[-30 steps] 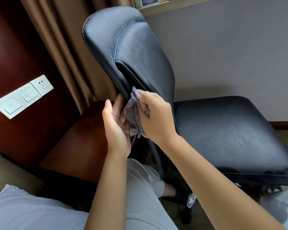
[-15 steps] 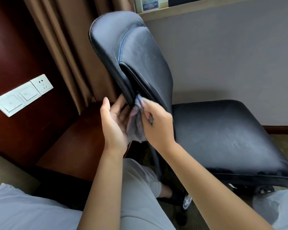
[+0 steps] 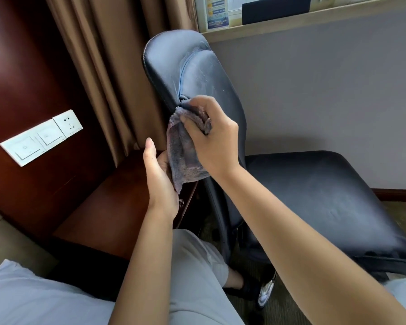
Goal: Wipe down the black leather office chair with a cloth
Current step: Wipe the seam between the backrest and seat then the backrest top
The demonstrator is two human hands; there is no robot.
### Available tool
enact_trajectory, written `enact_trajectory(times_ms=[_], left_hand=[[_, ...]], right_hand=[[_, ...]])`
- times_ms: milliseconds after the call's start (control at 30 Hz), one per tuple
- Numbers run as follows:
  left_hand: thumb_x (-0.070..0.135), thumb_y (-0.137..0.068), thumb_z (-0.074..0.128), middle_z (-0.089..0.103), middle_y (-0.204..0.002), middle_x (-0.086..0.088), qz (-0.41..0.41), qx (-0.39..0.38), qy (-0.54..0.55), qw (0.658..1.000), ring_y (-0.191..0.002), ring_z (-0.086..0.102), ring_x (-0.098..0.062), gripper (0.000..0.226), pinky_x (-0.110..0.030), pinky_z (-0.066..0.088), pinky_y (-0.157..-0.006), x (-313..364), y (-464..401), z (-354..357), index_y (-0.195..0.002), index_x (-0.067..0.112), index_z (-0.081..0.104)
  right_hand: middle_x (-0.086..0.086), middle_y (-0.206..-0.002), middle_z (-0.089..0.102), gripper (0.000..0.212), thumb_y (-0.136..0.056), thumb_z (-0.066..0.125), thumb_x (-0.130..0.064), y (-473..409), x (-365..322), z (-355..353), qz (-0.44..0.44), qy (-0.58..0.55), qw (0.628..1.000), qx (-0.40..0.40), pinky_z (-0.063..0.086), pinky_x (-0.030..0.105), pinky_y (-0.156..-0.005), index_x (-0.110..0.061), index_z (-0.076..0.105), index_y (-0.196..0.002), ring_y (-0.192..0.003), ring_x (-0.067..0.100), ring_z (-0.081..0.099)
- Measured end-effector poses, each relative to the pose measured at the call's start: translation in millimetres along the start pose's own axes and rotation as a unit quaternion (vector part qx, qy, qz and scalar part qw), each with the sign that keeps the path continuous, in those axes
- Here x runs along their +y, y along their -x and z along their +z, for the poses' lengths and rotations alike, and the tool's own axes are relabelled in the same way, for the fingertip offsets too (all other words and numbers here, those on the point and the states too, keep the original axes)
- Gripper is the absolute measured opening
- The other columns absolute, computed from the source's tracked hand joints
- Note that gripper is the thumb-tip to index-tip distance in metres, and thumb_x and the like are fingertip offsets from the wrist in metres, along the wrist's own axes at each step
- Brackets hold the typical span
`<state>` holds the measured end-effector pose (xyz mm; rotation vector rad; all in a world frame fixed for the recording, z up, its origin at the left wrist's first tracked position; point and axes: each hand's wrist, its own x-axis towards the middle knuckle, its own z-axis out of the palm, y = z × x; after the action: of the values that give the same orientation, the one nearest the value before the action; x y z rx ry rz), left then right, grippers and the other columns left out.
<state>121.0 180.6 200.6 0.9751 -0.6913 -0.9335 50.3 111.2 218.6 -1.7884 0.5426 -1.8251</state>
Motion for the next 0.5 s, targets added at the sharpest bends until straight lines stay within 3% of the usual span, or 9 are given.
enact_trajectory(times_ms=[133,267,367,500], left_hand=[[0.057,-0.096,0.023,0.064,-0.125,-0.005,-0.003,0.007,0.017,1.0,-0.119,0.058,-0.019,0.064,-0.038,0.037,-0.109,2,-2,5,-0.131,0.014,0.056],[0.055,-0.097,0.025,0.071,-0.11,-0.004,0.005,0.038,-0.024,0.999,-0.104,0.066,-0.014,0.06,-0.028,0.048,-0.092,10,-6,15,-0.125,0.016,0.061],[0.054,-0.096,0.028,0.071,-0.111,-0.006,-0.003,0.042,0.003,0.999,-0.104,0.066,-0.016,0.06,-0.029,0.049,-0.093,19,-7,24,-0.119,0.013,0.064],[0.057,-0.095,0.027,0.073,-0.103,-0.009,0.002,0.049,0.025,0.998,-0.094,0.07,-0.021,0.061,-0.033,0.052,-0.085,24,-13,25,-0.103,0.014,0.07]], right_hand=[[-0.002,-0.095,0.067,0.014,-0.085,0.066,-0.001,29,16,-11,0.006,0.018,1.0,-0.021,0.053,0.035,-0.084,-0.005,0.064,-0.098,-0.091,0.014,0.065],[0.004,-0.096,0.069,0.014,-0.084,0.064,-0.001,40,22,-12,0.051,0.038,0.998,-0.017,0.054,0.039,-0.083,-0.007,0.065,-0.097,-0.093,0.018,0.066],[0.007,-0.096,0.07,0.016,-0.083,0.062,0.001,10,12,-3,0.04,0.009,0.999,-0.013,0.053,0.043,-0.084,-0.008,0.064,-0.097,-0.095,0.023,0.066],[0.006,-0.092,0.07,0.017,-0.081,0.061,0.002,-8,4,3,0.0,0.034,0.999,-0.018,0.05,0.032,-0.08,-0.006,0.065,-0.096,-0.089,0.023,0.066]])
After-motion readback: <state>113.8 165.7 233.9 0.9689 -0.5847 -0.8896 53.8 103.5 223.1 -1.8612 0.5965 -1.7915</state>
